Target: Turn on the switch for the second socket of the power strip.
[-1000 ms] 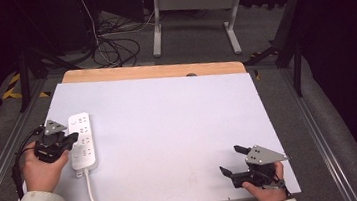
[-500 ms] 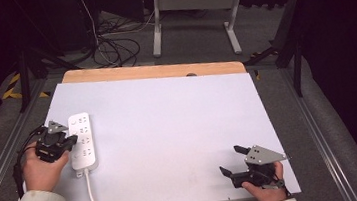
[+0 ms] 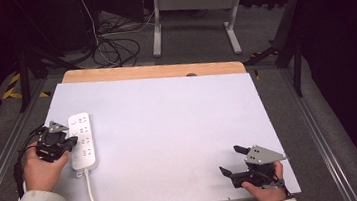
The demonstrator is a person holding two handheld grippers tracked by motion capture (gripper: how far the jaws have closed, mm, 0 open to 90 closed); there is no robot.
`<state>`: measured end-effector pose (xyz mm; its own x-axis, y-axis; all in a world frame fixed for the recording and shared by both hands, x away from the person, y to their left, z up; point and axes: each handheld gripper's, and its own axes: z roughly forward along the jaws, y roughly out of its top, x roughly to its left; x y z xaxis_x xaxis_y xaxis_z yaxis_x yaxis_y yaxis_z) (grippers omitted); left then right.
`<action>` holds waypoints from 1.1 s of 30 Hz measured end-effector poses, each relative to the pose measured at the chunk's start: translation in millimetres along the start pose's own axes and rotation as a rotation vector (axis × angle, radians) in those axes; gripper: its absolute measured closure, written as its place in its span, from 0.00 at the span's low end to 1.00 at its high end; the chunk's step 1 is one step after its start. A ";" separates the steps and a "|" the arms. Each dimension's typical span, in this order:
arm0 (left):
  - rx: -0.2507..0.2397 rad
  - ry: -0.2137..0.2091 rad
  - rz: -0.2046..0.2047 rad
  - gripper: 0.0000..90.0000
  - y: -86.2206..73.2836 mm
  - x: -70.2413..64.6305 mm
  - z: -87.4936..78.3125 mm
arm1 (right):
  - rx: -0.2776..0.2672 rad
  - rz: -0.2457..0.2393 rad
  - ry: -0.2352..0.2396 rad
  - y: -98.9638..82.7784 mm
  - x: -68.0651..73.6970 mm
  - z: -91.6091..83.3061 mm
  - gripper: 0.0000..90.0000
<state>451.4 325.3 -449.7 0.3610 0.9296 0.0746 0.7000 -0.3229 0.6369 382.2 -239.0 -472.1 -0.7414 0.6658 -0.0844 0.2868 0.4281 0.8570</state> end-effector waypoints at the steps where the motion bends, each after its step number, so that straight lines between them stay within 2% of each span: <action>1: 0.001 0.003 0.003 1.00 -0.1 -0.3 0.4 | 0.000 0.000 0.000 0.0 0.0 0.0 0.17; 8: 0.000 0.006 -0.014 1.00 -1.2 -1.4 1.8 | 0.000 -0.002 0.002 -0.1 0.4 0.1 0.17; 23: 0.003 0.020 -0.004 1.00 -2.1 -3.8 3.3 | 0.000 -0.005 0.003 -0.1 0.8 0.0 0.17; 33: -0.001 0.010 -0.003 1.00 -2.9 -2.3 3.9 | -0.001 -0.003 0.005 -0.3 0.9 0.1 0.17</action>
<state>450.9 323.4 -454.7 0.3528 0.9322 0.0803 0.7006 -0.3201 0.6378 381.5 -238.5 -472.4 -0.7451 0.6615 -0.0849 0.2835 0.4294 0.8574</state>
